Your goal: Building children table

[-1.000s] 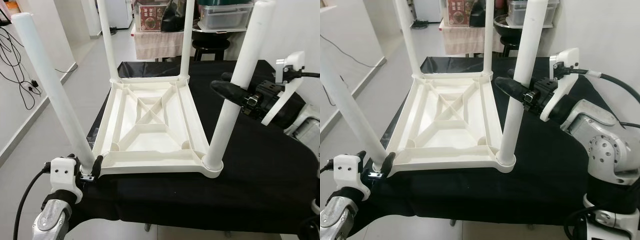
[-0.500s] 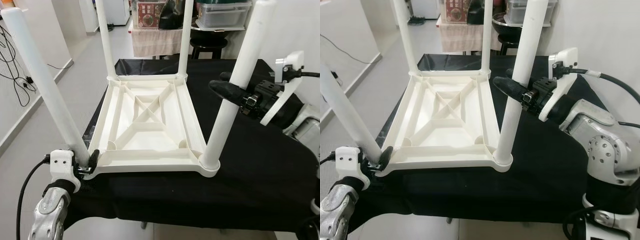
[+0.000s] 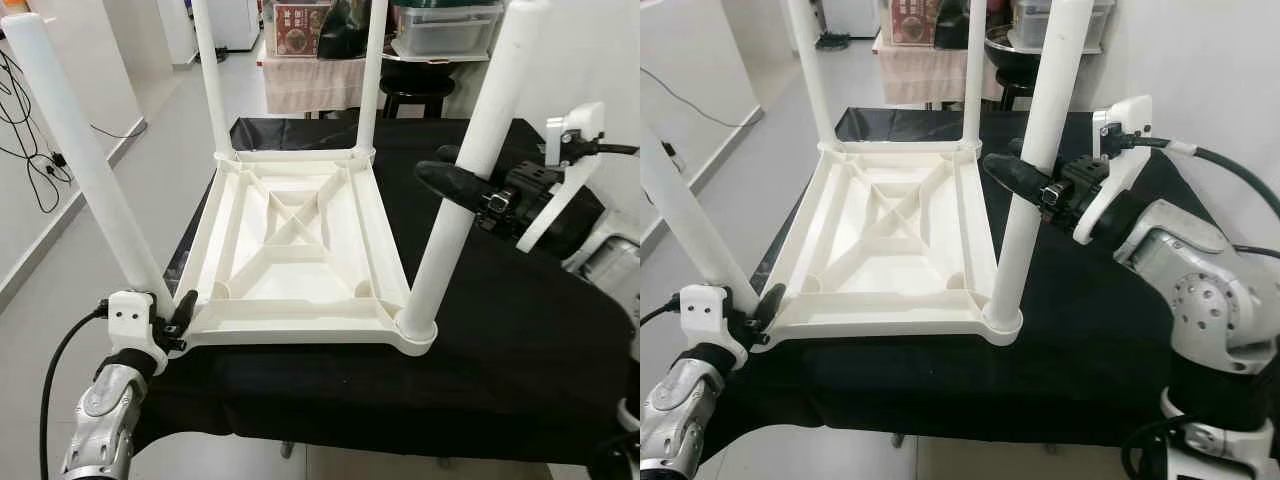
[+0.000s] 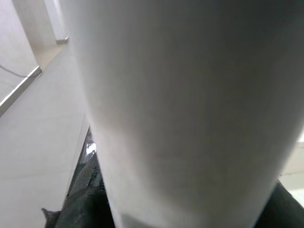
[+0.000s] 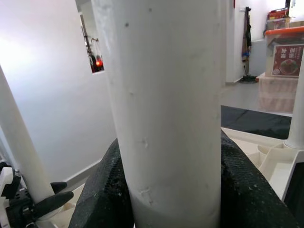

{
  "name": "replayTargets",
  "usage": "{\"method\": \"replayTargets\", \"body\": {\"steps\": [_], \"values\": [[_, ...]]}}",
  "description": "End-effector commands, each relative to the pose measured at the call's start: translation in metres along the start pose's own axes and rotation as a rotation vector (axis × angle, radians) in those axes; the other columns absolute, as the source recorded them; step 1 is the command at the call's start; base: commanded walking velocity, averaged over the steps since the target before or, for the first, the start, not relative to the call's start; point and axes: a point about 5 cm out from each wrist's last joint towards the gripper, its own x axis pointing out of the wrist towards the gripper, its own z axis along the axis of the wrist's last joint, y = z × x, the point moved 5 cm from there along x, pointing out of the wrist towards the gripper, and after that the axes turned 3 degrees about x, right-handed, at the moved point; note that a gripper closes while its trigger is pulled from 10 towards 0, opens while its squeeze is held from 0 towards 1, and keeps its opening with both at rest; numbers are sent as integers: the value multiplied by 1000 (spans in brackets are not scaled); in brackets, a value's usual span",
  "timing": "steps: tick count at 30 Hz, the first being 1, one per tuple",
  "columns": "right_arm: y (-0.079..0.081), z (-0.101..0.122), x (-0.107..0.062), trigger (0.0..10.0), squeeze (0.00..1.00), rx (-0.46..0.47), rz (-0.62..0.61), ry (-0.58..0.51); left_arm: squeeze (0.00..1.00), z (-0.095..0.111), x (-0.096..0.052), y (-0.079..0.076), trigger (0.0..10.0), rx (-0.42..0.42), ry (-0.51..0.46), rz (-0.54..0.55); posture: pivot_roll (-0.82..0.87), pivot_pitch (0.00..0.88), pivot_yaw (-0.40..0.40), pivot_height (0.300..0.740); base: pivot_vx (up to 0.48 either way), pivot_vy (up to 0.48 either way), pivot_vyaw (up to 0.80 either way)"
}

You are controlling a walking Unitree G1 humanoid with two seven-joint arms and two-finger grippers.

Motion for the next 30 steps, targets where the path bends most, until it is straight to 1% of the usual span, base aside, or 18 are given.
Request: {"method": "replayTargets", "body": {"steps": [1, 2, 4, 7, 8, 12, 13, 16, 17, 18, 20, 22, 23, 24, 25, 28, 29, 30], "values": [[-15, -15, 0, 0, 0, 64, -94, 27, 0, 37, 8, 21, 0, 72, -98, 21, -98, 86, 14, 740, 0, 0, 0], [-15, -15, 0, 0, 0, 64, -94, 27, 0, 37, 8, 21, 0, 72, -98, 21, -98, 86, 14, 740, 0, 0, 0], [-42, -31, -2, 0, 0, 145, -328, -6, 0, 123, 29, 34, 0, 161, -297, -19, -80, 85, 30, 740, 0, 0, 0], [-51, -39, -5, 0, 0, 182, -410, -12, 0, 154, 33, 36, 0, 189, -366, -32, -80, 85, 30, 740, 0, 0, 0], [-58, -51, -8, 0, 0, 202, -506, -8, 0, 191, 38, 36, 0, 225, -445, -60, -66, 82, 47, 740, 0, 0, 0], [-73, -94, -24, 0, 0, 309, -782, 12, 0, 309, 41, 14, 0, 320, -689, -200, -41, 75, 71, 740, 0, 0, 0], [-73, -94, -24, 0, 0, 309, -782, 12, 0, 309, 41, 14, 0, 320, -689, -200, -41, 75, 71, 740, 0, 0, 0], [-77, -127, -34, 3765, 0, 359, -938, 75, 0, 385, 36, -25, 0, 365, -834, -366, -13, 69, 94, 740, 0, 0, 0], [-77, -127, -34, 3765, 0, 359, -938, 75, 0, 385, 36, -25, 0, 365, -834, -366, -13, 69, 94, 740, 0, 0, 0], [-78, -140, -37, 8549, 0, 363, -988, 105, 0, 405, 35, -41, 0, 369, -871, -434, -4, 65, 106, 740, 0, 0, 0], [-80, -156, -39, 10000, 0, 373, -1039, 143, 0, 423, 34, -62, 0, 357, -903, -518, 4, 61, 120, 740, 0, 0, 0], [-86, -181, -44, 10000, 0, 386, -1137, 210, 0, 445, 30, -99, 3725, 337, -927, -656, 11, 58, 127, 740, 0, 0, 0], [-86, -181, -44, 10000, 0, 386, -1137, 210, 0, 445, 30, -99, 3725, 337, -927, -656, 11, 58, 127, 740, 0, 0, 0], [-88, -189, -47, 10000, 0, 393, -1175, 232, 0, 449, 28, -114, 10000, 320, -929, -718, 17, 55, 137, 740, 0, 0, 0], [-92, -195, -49, 10000, 0, 377, -1219, 248, 1000, 450, 26, -132, 10000, 310, -921, -796, 14, 52, 144, 740, 0, 0, 0], [-97, -199, -53, 10000, 0, 347, -1257, 263, 1000, 446, 23, -150, 10000, 304, -908, -875, 13, 53, 146, 740, 0, 0, 0], [-100, -201, -56, 10000, 1000, 324, -1280, 271, 1000, 443, 22, -160, 10000, 302, -898, -924, 13, 53, 146, 740, 0, 0, 0], [-100, -201, -56, 10000, 1000, 324, -1280, 271, 1000, 443, 22, -160, 10000, 302, -898, -924, 13, 53, 146, 740, 0, 0, 0]]}}
